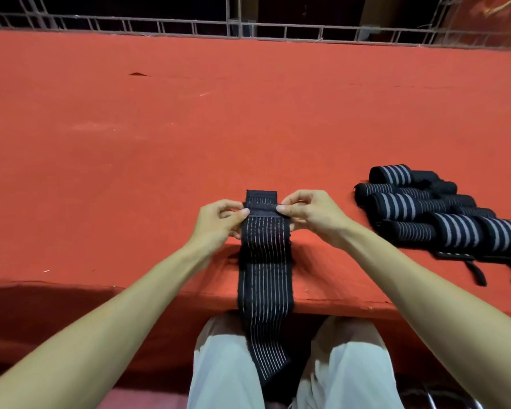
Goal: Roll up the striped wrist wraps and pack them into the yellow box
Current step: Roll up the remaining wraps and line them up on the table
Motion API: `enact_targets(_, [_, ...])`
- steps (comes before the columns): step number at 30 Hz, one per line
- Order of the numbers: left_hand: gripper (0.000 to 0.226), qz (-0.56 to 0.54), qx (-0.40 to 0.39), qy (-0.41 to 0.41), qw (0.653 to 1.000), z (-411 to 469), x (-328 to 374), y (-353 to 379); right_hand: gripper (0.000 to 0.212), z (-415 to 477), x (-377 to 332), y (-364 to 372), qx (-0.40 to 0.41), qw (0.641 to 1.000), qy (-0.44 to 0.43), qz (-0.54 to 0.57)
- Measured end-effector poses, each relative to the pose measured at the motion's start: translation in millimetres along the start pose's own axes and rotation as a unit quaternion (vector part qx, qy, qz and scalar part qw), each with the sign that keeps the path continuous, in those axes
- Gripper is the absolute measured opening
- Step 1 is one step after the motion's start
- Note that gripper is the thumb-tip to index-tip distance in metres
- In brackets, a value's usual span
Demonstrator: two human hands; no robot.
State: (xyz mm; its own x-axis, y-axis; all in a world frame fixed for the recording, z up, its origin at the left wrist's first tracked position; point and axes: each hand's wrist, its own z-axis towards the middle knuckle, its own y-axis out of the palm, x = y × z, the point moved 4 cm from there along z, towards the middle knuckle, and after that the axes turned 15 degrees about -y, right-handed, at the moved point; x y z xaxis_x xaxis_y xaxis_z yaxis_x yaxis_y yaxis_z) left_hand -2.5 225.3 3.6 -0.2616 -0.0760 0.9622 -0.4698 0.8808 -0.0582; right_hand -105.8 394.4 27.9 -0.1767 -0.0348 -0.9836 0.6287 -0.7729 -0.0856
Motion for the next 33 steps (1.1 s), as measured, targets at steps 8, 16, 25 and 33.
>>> enact_targets(8, [0.005,0.053,0.015,0.019,0.998,64,0,3,0.011,51,39,-3,0.036,0.999,0.005,-0.015])
enact_targets(16, [0.011,0.213,0.111,0.051,0.969,151,-8,18,0.018,117,94,-23,0.114,0.975,-0.014,-0.190])
enact_targets(25, [0.020,0.258,0.153,0.073,0.951,172,-19,25,0.007,129,107,-23,0.135,0.940,-0.087,-0.302])
enact_targets(33, [0.028,0.303,0.165,0.061,0.936,172,-20,27,0.012,132,108,-23,0.121,0.948,-0.064,-0.288])
